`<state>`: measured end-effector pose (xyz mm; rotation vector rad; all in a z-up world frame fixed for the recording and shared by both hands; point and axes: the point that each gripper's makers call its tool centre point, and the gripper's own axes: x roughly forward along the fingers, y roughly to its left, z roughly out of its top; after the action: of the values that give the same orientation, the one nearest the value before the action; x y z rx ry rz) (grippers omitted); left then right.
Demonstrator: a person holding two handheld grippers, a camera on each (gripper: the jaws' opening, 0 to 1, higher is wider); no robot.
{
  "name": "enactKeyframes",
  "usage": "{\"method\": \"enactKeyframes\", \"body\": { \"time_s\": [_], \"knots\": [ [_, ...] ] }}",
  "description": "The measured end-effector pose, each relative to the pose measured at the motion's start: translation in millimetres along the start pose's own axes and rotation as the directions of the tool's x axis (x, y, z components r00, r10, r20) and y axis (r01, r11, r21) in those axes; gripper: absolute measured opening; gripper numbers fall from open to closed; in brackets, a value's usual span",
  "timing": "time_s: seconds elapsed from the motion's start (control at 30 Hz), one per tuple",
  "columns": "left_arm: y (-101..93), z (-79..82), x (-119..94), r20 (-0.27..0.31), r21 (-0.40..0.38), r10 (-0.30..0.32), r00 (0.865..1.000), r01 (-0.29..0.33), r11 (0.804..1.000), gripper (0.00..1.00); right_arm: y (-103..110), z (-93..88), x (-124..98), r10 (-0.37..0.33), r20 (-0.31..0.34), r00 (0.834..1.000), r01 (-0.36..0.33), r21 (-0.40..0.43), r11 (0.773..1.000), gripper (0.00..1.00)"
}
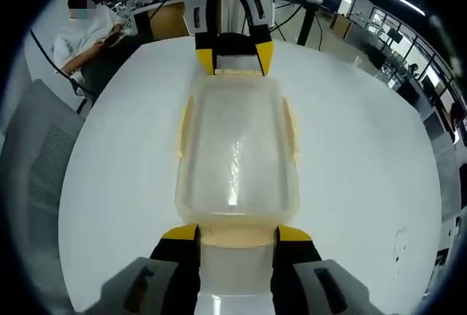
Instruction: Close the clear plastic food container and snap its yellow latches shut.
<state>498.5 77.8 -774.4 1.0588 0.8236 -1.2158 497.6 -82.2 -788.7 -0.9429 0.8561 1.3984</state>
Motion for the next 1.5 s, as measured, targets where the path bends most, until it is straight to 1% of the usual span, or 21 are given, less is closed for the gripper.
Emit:
{"method": "enactKeyframes", "body": {
  "time_s": [0.17, 0.3, 0.47, 0.57, 0.7, 0.9, 1.17, 1.5],
  "knots": [
    [1.4, 9.5, -11, 0.014, -0.007, 0.01, 1.0, -0.01, 1.0, 0.36, 1, 0.4, -15, -0.007, 0.004, 1.0, 0.007, -0.013, 1.0, 0.35],
    [2.2, 20.1, -18, 0.031, -0.01, 0.019, 0.999, -0.018, 1.0, 0.36, 0, -1.8, -30, -0.013, 0.012, 1.0, 0.013, -0.021, 1.0, 0.35],
    [8.4, 33.0, -23, 0.035, 0.001, 0.034, 0.999, -0.034, 0.999, 0.36, -3, -6.8, -42, -0.029, 0.007, 1.0, 0.029, -0.016, 0.999, 0.35],
    [10.9, 38.8, -26, 0.028, 0.01, 0.043, 0.999, -0.043, 0.999, 0.36, -4, -8.5, -50, -0.038, 0.007, 0.999, 0.038, -0.008, 0.999, 0.35],
    [11.5, 47.0, -30, 0.034, 0.007, 0.047, 0.998, -0.047, 0.999, 0.36, -4, -12.4, -58, -0.046, 0.007, 0.999, 0.046, -0.014, 0.999, 0.35],
    [13.1, 60.2, -31, 0.039, 0.011, 0.055, 0.998, -0.055, 0.998, 0.36, -4, -21.0, -67, -0.056, 0.0, 0.998, 0.056, -0.014, 0.998, 0.35],
    [13.5, 82.5, -32, 0.053, 0.016, 0.057, 0.997, -0.058, 0.998, 0.36, -2, -37.5, -82, -0.064, -0.014, 0.998, 0.063, -0.012, 0.998, 0.35],
    [12.2, 102.8, -29, 0.061, 0.019, 0.055, 0.997, -0.057, 0.998, 0.36, 2, -54.5, -95, -0.069, -0.032, 0.997, 0.069, -0.005, 0.998, 0.35]
  ]
}}
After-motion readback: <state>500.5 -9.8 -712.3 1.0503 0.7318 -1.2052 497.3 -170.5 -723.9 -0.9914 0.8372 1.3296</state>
